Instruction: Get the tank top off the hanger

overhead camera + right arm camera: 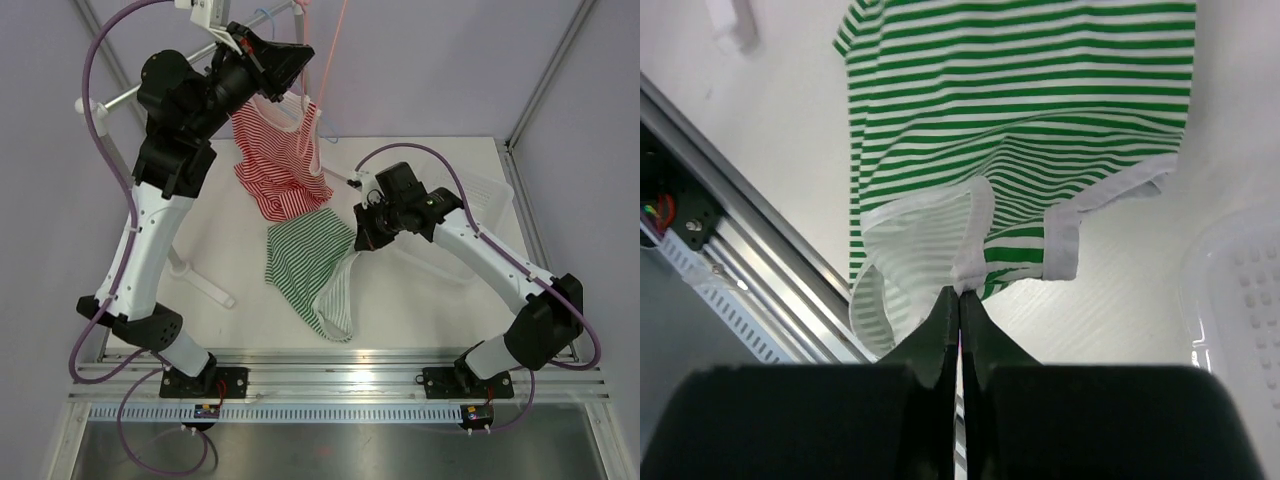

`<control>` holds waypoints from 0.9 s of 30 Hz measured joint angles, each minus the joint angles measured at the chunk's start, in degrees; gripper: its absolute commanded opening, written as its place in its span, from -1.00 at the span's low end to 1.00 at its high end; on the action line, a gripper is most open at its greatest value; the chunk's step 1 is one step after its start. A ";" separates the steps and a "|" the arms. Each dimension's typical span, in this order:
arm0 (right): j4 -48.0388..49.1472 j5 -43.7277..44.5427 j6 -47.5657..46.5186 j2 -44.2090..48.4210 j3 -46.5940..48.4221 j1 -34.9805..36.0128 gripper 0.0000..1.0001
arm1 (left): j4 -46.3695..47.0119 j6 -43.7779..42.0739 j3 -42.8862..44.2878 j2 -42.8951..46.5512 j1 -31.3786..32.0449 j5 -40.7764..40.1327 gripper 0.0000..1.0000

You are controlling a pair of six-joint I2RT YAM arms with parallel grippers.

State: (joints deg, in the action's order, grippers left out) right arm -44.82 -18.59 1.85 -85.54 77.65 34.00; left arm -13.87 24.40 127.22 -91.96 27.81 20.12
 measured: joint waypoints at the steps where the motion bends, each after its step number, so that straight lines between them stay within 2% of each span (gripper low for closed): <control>1: 0.46 -0.57 0.37 0.37 0.15 0.00 -1.00 | -0.83 -0.55 -1.62 1.55 0.00 -0.96 -1.00; 5: 2.01 -3.85 1.95 0.92 2.89 0.02 -1.00 | -5.11 -3.63 -11.04 10.51 0.00 -5.86 -1.00; 8: 4.09 -6.21 3.52 0.96 5.55 0.22 -0.99 | -7.63 -5.53 -22.75 21.42 0.00 -10.93 -1.00; 10: 5.14 -7.32 4.87 0.85 7.15 0.66 0.17 | -9.38 -6.12 -28.81 27.87 0.00 -14.21 -1.00; 11: 5.44 -7.91 5.70 0.57 8.31 0.98 0.87 | -10.78 -6.25 -31.34 30.95 0.00 -15.93 -1.00; 12: 6.01 -8.13 6.45 0.13 9.57 1.38 0.99 | -12.61 -6.23 -33.31 33.66 0.00 -17.70 -1.00; 16: 6.86 -4.07 7.61 -1.99 14.01 2.29 0.99 | -18.75 -5.66 -36.26 39.87 0.00 -21.88 -1.00; 22: 3.04 5.88 6.88 -4.68 20.48 2.27 0.99 | -26.16 -3.61 -44.59 46.07 0.00 -26.64 -1.00; 25: 1.40 8.70 6.95 -5.55 23.15 2.27 0.99 | -31.30 -2.91 -44.89 45.70 0.00 -29.66 -1.00; 27: 0.76 9.46 7.10 -5.68 24.20 2.27 0.99 | -34.86 -2.38 -42.03 42.45 0.00 -31.58 -1.00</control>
State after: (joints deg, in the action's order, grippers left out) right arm -44.05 -9.13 8.95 -91.22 101.84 36.27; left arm -48.73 22.02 85.19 -49.52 27.81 -11.46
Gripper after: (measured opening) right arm 0.993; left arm 0.023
